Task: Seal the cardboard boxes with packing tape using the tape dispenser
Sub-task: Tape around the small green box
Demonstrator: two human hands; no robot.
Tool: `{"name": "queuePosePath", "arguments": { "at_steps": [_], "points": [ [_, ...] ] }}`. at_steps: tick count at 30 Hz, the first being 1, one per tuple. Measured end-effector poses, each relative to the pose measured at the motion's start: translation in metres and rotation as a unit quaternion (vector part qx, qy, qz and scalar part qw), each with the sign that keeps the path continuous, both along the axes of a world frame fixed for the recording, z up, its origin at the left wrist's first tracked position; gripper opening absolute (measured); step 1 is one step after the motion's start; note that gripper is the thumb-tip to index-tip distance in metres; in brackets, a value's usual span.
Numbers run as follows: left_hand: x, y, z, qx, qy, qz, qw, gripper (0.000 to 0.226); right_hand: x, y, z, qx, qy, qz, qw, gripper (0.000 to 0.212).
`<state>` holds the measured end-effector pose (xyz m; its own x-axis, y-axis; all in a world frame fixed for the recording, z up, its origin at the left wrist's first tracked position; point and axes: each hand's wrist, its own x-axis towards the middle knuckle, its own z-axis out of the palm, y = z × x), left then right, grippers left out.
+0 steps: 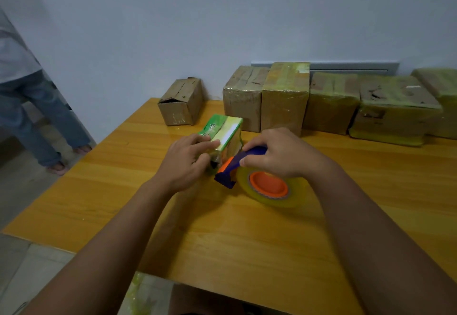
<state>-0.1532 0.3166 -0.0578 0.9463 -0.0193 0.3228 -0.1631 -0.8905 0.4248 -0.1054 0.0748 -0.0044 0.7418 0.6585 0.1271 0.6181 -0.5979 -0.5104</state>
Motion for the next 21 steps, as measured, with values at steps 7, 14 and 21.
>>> {"name": "queuePosePath", "arguments": {
  "at_steps": [7,14,21],
  "points": [
    [0.006,-0.018,-0.003,0.047,-0.035,0.067,0.996,0.053,-0.001,-0.022,-0.010,0.073,0.004,-0.056,0.996,0.032],
    [0.011,-0.027,-0.011,0.067,-0.078,0.120,0.987,0.053,-0.009,-0.047,-0.030,0.216,0.012,-0.153,0.964,0.031],
    [0.018,-0.046,-0.013,0.083,-0.080,0.178,0.977,0.032,-0.013,-0.059,-0.049,0.337,-0.001,-0.213,0.917,0.042]
  ]
}}
